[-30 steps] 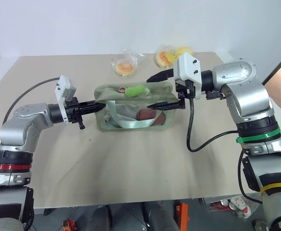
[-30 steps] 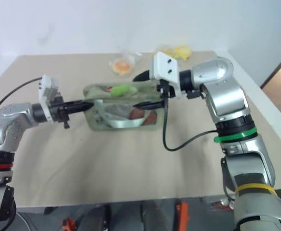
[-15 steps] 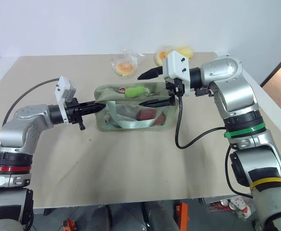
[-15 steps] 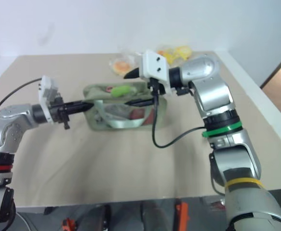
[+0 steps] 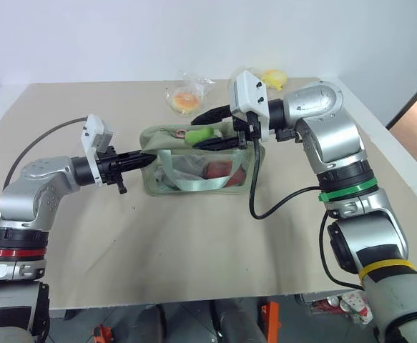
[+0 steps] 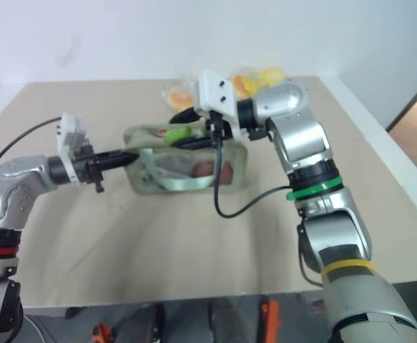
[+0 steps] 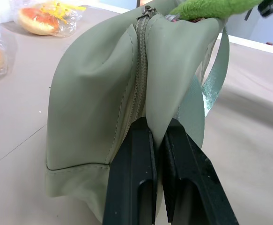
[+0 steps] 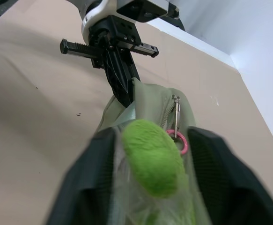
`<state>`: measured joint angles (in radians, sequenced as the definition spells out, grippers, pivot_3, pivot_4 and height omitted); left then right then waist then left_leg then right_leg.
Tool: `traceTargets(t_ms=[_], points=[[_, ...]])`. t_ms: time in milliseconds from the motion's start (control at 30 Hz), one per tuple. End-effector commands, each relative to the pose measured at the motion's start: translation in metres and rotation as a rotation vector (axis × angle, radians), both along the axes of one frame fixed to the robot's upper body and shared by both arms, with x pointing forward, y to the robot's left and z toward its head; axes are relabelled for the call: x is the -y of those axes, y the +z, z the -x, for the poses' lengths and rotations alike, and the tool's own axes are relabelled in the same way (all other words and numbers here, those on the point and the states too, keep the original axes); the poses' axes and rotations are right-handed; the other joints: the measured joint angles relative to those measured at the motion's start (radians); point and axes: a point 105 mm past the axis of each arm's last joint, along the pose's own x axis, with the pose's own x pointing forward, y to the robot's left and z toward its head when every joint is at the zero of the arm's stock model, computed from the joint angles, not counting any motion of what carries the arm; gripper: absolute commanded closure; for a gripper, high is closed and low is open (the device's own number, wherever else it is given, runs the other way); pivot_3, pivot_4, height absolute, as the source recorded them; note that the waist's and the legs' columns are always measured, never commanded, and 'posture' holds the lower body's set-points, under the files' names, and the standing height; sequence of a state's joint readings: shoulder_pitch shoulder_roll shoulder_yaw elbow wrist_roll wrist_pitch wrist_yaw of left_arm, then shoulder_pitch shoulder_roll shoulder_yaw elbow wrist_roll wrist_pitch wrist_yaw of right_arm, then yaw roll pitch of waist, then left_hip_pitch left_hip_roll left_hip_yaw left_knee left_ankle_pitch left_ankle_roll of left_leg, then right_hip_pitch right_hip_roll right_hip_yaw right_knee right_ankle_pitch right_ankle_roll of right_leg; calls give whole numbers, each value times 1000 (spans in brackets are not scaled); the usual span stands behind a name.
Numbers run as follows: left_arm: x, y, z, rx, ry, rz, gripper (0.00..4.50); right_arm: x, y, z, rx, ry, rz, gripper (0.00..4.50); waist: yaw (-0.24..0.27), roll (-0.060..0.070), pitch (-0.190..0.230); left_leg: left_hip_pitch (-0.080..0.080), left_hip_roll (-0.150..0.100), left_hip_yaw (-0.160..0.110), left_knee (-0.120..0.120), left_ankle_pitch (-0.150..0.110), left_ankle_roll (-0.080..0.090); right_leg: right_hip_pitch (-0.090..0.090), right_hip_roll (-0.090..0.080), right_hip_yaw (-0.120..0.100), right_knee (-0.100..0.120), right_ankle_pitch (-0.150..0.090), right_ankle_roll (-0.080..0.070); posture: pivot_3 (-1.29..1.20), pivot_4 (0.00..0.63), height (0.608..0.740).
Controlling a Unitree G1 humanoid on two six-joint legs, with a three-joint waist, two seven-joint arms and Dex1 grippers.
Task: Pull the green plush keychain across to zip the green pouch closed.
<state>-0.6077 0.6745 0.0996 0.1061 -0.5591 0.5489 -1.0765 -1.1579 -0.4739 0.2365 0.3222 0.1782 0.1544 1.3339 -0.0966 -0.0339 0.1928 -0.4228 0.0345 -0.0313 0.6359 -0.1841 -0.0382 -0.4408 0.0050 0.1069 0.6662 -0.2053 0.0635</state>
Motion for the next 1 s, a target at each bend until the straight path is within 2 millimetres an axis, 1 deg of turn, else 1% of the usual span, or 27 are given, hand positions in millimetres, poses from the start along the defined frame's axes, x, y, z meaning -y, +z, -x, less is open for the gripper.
traceTargets(t_ms=[33,67,100,367,533,633,700,833,933,1000], points=[[-1,4,3,21,-1,7,4500,0,20,5,49,22,-32,3623,0,0,0,0,0,0,0,0,0,0,0,0,0,0,0,0,150,740],[-1,4,3,20,-1,7,4500,1,19,5,49,21,-31,4085,0,0,0,0,0,0,0,0,0,0,0,0,0,0,0,0,150,740],[-1,4,3,19,-1,6,4500,1,19,5,49,20,-31,4453,0,0,0,0,0,0,0,0,0,0,0,0,0,0,0,0,150,740],[1,4,2,19,-5,10,4500,5,21,2,52,2,-37,4453,0,0,0,0,0,0,0,0,0,0,0,0,0,0,0,0,150,740],[2,3,2,18,-8,11,4500,16,31,-3,78,-43,-52,4453,0,0,0,0,0,0,0,0,0,0,0,0,0,0,0,0,150,740],[3,3,2,16,-10,10,4500,30,42,-8,93,-87,-57,4453,0,0,0,0,0,0,0,0,0,0,0,0,0,0,0,0,150,740],[3,2,2,15,-11,10,4500,48,49,-10,112,-128,-37,4453,1,0,0,0,0,0,0,0,0,0,0,0,0,0,0,0,150,740],[3,1,2,12,-14,10,4500,73,55,-15,145,-199,7,4453,5,0,0,0,0,0,0,0,0,0,0,0,0,-1,-1,0,150,740],[3,0,2,9,-16,12,4500,98,59,-14,198,-262,87,4453,5,0,0,0,0,0,-1,0,0,0,0,0,0,-1,-1,0,150,740],[4,0,2,7,-18,12,4500,110,60,-14,237,-297,150,4453,7,0,0,0,-1,0,-1,0,0,0,0,0,0,-1,-1,0,150,740]])
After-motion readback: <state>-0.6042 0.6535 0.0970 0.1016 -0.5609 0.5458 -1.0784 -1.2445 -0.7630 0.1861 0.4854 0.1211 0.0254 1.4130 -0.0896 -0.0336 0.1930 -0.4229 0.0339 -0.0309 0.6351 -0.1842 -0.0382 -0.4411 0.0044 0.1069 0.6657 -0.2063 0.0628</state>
